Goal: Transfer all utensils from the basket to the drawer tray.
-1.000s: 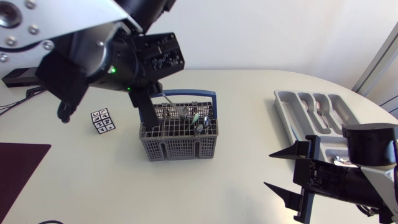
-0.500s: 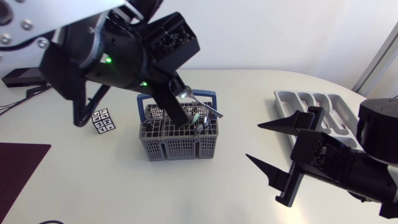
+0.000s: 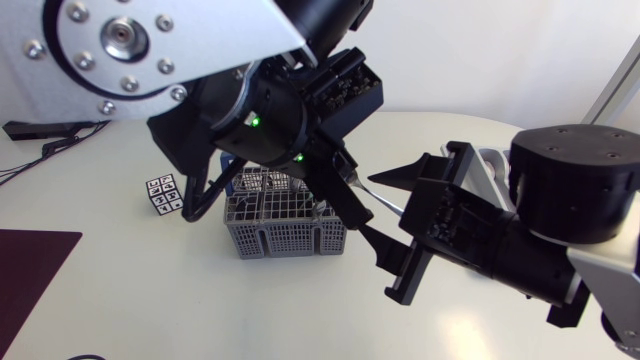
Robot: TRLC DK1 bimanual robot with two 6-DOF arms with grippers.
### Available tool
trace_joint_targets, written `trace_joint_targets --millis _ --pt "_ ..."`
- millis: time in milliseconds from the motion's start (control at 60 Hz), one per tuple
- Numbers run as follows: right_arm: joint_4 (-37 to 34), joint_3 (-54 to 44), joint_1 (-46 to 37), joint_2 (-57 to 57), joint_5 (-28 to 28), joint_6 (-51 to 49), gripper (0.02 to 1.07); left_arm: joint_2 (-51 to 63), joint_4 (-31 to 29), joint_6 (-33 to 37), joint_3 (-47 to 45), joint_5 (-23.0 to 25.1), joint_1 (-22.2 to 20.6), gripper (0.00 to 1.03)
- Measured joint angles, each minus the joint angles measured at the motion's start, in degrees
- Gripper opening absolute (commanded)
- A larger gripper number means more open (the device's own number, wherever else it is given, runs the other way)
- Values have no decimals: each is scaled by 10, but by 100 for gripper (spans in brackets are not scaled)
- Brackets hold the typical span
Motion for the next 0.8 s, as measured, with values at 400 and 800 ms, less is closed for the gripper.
trace_joint_targets --millis 400,800 --pt "31 0 2 29 33 0 23 0 0 -2 2 4 0 4" --pt "35 0 2 30 44 0 8 0 -9 -4 2 4 0 8"
